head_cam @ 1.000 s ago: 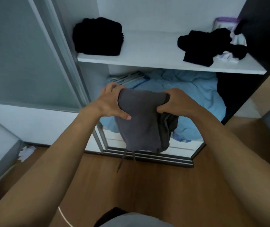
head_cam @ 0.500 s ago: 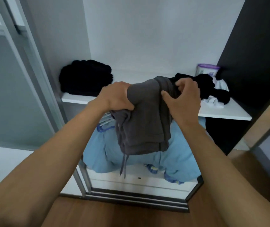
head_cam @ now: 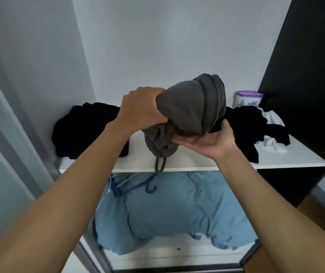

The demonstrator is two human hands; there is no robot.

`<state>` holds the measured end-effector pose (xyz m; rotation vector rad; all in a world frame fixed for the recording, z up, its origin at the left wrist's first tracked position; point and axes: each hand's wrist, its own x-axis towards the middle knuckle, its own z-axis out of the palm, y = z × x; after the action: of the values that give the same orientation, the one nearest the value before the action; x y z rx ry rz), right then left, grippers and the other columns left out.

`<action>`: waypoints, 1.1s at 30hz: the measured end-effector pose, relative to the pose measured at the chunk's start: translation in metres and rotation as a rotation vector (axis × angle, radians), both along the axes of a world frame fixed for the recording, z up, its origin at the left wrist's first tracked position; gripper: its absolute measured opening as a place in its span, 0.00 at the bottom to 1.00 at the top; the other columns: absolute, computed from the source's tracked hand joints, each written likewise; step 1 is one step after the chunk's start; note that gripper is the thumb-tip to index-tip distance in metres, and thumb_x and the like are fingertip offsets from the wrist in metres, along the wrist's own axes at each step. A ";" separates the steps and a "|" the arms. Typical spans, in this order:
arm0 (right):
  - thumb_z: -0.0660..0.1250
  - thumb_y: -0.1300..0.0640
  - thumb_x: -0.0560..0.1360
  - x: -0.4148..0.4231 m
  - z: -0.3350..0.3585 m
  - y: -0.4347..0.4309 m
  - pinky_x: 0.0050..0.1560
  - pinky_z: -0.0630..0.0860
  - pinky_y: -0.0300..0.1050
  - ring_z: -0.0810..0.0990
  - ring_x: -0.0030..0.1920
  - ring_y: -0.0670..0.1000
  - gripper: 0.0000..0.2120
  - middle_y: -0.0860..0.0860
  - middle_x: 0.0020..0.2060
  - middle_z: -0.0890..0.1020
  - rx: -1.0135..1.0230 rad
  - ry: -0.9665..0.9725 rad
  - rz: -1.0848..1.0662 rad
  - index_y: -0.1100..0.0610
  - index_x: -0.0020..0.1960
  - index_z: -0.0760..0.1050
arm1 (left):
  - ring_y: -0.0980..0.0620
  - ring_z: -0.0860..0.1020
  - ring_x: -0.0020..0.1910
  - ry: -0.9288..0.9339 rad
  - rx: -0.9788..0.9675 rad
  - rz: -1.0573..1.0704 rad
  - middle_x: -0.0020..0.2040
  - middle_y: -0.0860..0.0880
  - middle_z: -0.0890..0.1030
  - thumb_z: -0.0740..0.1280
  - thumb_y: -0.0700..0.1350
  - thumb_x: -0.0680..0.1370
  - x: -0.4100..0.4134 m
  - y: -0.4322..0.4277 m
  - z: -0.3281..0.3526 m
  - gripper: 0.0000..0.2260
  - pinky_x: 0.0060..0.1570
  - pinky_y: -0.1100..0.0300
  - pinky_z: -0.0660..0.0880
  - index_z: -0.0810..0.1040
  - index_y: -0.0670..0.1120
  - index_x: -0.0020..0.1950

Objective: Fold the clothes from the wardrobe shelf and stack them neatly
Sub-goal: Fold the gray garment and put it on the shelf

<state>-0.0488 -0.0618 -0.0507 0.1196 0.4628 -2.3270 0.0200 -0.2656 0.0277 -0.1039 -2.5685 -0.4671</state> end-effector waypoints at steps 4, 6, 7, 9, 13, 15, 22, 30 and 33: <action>0.59 0.32 0.77 -0.041 0.015 -0.016 0.68 0.63 0.77 0.69 0.69 0.73 0.35 0.67 0.69 0.73 -0.007 0.190 0.018 0.56 0.74 0.71 | 0.52 0.80 0.47 -0.023 0.042 -0.138 0.47 0.58 0.82 0.62 0.66 0.65 -0.015 -0.020 -0.010 0.22 0.51 0.52 0.75 0.78 0.59 0.54; 0.60 0.38 0.78 -0.057 0.017 -0.028 0.68 0.67 0.71 0.72 0.70 0.69 0.30 0.63 0.69 0.75 0.012 0.303 0.051 0.55 0.73 0.71 | 0.54 0.78 0.54 -0.007 0.025 -0.220 0.55 0.60 0.80 0.65 0.62 0.68 -0.024 -0.029 -0.015 0.22 0.56 0.48 0.75 0.78 0.58 0.59; 0.61 0.41 0.78 -0.066 0.017 -0.036 0.66 0.70 0.69 0.74 0.69 0.67 0.28 0.62 0.68 0.76 0.018 0.347 0.039 0.55 0.73 0.72 | 0.53 0.77 0.58 0.025 -0.015 -0.231 0.59 0.59 0.80 0.67 0.60 0.69 -0.030 -0.034 -0.017 0.22 0.58 0.47 0.75 0.78 0.57 0.62; 0.66 0.46 0.72 -0.082 0.018 -0.050 0.61 0.76 0.65 0.80 0.62 0.64 0.25 0.60 0.64 0.80 0.036 0.393 -0.031 0.56 0.66 0.79 | 0.50 0.76 0.62 0.121 -0.103 -0.203 0.64 0.56 0.79 0.72 0.55 0.70 -0.043 -0.044 -0.021 0.24 0.61 0.49 0.73 0.79 0.53 0.65; 0.72 0.47 0.64 -0.113 0.007 -0.075 0.50 0.83 0.54 0.87 0.50 0.57 0.16 0.55 0.50 0.87 0.061 0.499 -0.053 0.54 0.47 0.88 | 0.46 0.78 0.63 0.318 -0.232 -0.195 0.63 0.50 0.81 0.76 0.46 0.71 -0.064 -0.063 -0.037 0.20 0.61 0.47 0.74 0.82 0.48 0.63; 0.68 0.45 0.69 -0.133 -0.013 -0.081 0.48 0.83 0.51 0.87 0.50 0.56 0.18 0.56 0.50 0.87 0.185 0.476 0.003 0.56 0.48 0.88 | 0.47 0.78 0.64 0.221 -0.263 -0.192 0.63 0.51 0.81 0.73 0.46 0.70 -0.073 -0.074 -0.054 0.23 0.62 0.44 0.72 0.80 0.50 0.65; 0.58 0.43 0.80 -0.188 -0.065 -0.063 0.35 0.74 0.44 0.78 0.36 0.52 0.17 0.52 0.39 0.79 1.085 0.402 -0.004 0.55 0.48 0.76 | 0.56 0.60 0.76 -0.717 0.156 -0.079 0.78 0.57 0.64 0.60 0.51 0.75 -0.108 -0.086 -0.133 0.25 0.73 0.60 0.59 0.71 0.56 0.73; 0.77 0.46 0.68 -0.182 -0.072 -0.101 0.60 0.78 0.50 0.82 0.56 0.53 0.28 0.53 0.57 0.83 1.375 0.974 0.022 0.55 0.64 0.77 | 0.46 0.57 0.79 -0.549 0.032 0.163 0.81 0.50 0.56 0.64 0.63 0.75 -0.167 -0.067 -0.146 0.32 0.74 0.37 0.59 0.64 0.55 0.77; 0.71 0.55 0.74 -0.186 -0.082 -0.100 0.60 0.78 0.54 0.82 0.56 0.57 0.16 0.56 0.55 0.84 1.400 0.929 -0.040 0.57 0.60 0.79 | 0.45 0.56 0.79 -0.465 0.001 0.208 0.81 0.50 0.56 0.64 0.61 0.77 -0.174 -0.059 -0.149 0.28 0.73 0.32 0.54 0.66 0.56 0.76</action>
<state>-0.2353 -0.1619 -0.1322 -0.3130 2.4329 -1.5106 -0.1543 -0.3247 -0.1216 0.3048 -2.9870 -0.4545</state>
